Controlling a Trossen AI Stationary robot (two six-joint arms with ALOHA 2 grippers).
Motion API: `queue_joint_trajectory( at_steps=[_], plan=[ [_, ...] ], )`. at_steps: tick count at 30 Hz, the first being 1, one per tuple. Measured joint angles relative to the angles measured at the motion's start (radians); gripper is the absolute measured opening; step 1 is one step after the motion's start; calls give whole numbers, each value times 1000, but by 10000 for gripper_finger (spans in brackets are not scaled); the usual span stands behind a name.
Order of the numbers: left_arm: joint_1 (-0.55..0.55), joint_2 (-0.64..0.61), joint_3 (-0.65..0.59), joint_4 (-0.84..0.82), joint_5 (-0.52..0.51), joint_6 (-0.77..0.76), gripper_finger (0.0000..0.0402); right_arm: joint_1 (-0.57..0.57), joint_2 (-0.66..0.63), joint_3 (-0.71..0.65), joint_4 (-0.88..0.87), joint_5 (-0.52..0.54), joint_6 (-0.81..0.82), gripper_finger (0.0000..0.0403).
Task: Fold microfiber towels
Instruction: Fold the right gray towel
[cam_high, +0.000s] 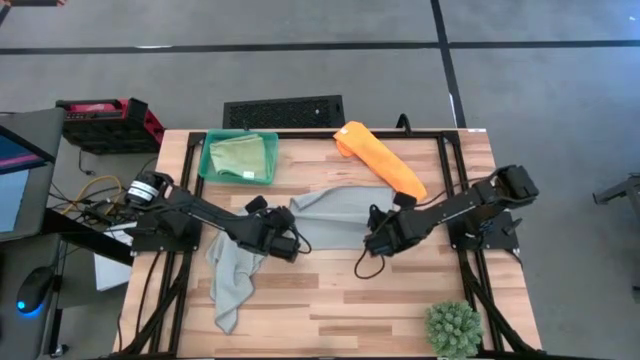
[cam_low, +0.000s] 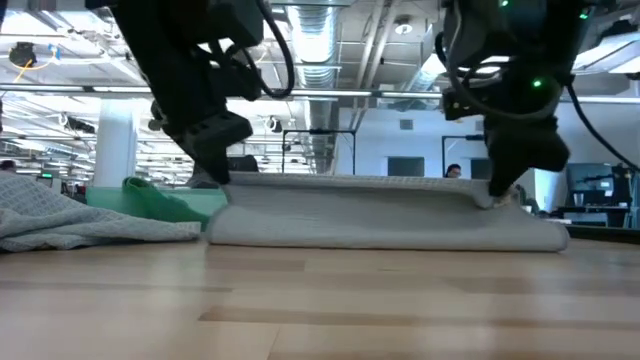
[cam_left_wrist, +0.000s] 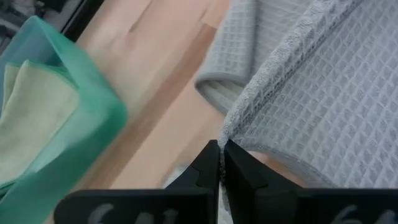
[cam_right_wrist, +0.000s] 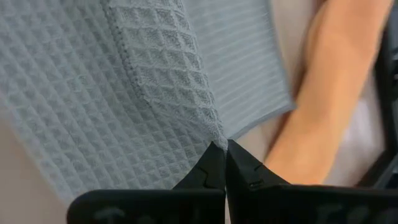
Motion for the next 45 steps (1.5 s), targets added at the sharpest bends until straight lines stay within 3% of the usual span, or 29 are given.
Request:
queue_joint_trajectory(
  at_steps=[18, 24, 30, 38, 45],
  plan=[
    [101, 65, 0, 93, 7, 67, 2, -105, -1, -2, 5, 26, -76, 11],
    [132, 65, 0, 115, 95, 84, 11, -134, -1, -2, 13, 24, -76, 30],
    [151, 65, 0, 120, 87, 70, 27, -163, -1, -2, 30, -6, -76, 52],
    [167, 65, 0, 138, 85, 103, 74, -191, -1, -2, 40, -3, -119, 84],
    [190, 65, 0, 139, 74, 105, 141, -215, 0, -2, 61, 1, -130, 151]
  ],
)
